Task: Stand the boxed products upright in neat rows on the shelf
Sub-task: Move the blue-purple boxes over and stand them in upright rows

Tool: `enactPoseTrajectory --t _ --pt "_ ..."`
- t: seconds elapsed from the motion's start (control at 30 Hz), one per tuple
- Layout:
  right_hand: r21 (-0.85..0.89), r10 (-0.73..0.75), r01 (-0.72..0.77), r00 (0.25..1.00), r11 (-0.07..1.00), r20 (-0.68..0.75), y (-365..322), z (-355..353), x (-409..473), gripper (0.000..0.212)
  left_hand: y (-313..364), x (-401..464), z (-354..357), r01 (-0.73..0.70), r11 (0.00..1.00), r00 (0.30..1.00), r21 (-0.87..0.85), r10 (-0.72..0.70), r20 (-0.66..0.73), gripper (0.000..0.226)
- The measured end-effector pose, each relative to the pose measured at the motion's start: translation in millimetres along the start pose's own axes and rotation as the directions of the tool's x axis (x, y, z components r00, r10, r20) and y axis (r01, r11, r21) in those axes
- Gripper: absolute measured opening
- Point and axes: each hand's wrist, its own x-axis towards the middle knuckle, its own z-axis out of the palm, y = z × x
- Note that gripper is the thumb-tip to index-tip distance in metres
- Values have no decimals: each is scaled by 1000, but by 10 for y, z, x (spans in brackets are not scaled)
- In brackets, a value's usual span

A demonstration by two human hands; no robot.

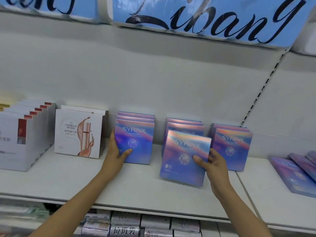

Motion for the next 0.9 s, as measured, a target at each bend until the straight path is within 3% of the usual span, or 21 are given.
enactPoseTrajectory --t 0.9 --pt "-70 -60 58 998 996 -29 -29 54 192 33 -64 -5 -56 58 995 998 80 -55 -34 77"
